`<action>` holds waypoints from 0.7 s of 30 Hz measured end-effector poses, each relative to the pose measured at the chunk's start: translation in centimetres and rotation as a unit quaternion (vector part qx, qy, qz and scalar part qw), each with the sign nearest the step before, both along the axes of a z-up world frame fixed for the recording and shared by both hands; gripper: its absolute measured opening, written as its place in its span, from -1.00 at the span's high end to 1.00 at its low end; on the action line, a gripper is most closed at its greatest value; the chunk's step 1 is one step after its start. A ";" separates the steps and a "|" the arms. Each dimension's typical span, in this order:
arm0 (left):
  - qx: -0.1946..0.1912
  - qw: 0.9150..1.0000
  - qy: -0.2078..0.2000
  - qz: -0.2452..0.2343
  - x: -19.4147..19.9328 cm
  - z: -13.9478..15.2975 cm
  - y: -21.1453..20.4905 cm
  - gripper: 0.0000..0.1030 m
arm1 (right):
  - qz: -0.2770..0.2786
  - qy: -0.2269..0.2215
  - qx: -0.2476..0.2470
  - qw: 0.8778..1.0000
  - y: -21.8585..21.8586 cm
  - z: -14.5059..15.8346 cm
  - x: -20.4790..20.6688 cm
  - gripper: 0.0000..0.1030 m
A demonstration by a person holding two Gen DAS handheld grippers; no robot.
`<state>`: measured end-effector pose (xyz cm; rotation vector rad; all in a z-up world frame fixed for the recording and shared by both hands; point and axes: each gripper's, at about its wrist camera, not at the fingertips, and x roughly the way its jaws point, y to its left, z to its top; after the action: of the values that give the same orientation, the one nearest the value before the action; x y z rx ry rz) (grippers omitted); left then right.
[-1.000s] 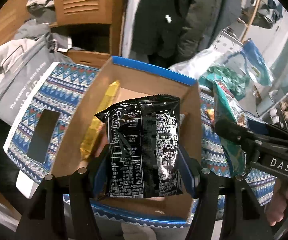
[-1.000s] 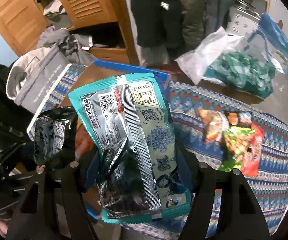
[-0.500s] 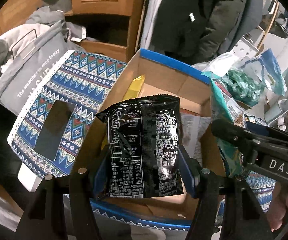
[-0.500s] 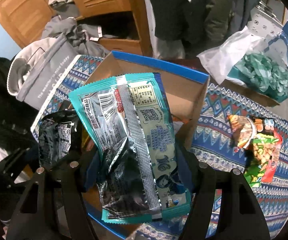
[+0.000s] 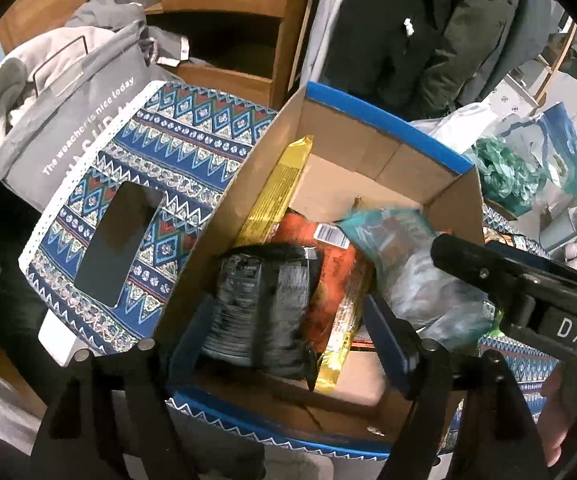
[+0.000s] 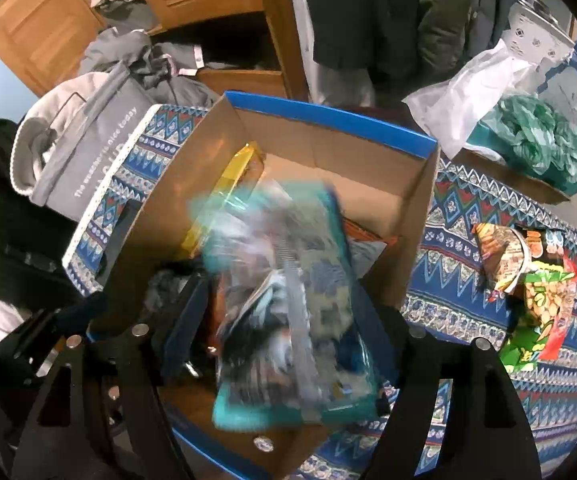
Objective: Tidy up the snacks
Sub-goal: 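Lower both bags into the box and open both grippers, then move both tools back over the snack pile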
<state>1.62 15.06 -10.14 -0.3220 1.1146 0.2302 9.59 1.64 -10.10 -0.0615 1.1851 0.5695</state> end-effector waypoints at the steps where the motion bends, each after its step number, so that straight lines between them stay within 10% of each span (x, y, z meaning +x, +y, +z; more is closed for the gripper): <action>1: 0.000 1.000 -0.001 -0.002 0.0 0.1 0.0 -0.52 | -0.001 0.002 0.004 1.000 -0.1 0.1 0.0 -0.54; 21: -0.024 0.999 -0.010 -0.029 0.4 1.2 -3.1 -0.52 | -0.031 -0.027 -0.005 0.999 -4.0 1.6 0.0 -0.54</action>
<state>2.02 11.98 -8.90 -0.3345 1.1097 0.1492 9.55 -2.35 -8.53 -0.0485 1.1343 0.5045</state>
